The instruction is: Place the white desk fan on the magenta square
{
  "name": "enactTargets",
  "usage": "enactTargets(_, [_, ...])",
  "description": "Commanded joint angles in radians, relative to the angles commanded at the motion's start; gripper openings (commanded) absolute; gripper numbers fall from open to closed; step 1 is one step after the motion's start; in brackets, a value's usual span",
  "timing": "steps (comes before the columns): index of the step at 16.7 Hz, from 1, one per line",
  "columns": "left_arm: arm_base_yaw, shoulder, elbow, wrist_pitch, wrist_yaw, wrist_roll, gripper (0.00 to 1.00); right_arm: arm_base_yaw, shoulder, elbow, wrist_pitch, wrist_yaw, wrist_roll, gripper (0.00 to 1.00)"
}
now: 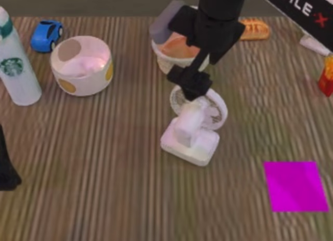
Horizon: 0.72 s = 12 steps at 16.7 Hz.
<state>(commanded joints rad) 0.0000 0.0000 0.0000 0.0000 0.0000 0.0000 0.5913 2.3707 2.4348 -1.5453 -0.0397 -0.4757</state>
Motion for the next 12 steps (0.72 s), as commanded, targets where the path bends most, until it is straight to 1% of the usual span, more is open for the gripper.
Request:
enactTargets(5, [0.000,0.000,0.000,0.000,0.000,0.000,1.00,-0.002,-0.004,-0.019,0.019,0.000,-0.001,1.00])
enactTargets(10, [0.000,0.000,0.000,0.000,0.000,0.000,1.00,0.004,-0.028,-0.208,0.176,0.000,0.004,1.00])
enactTargets(12, [0.000,0.000,0.000,0.000,0.000,0.000,1.00,0.006,-0.033,-0.253,0.220,0.000,0.006,1.00])
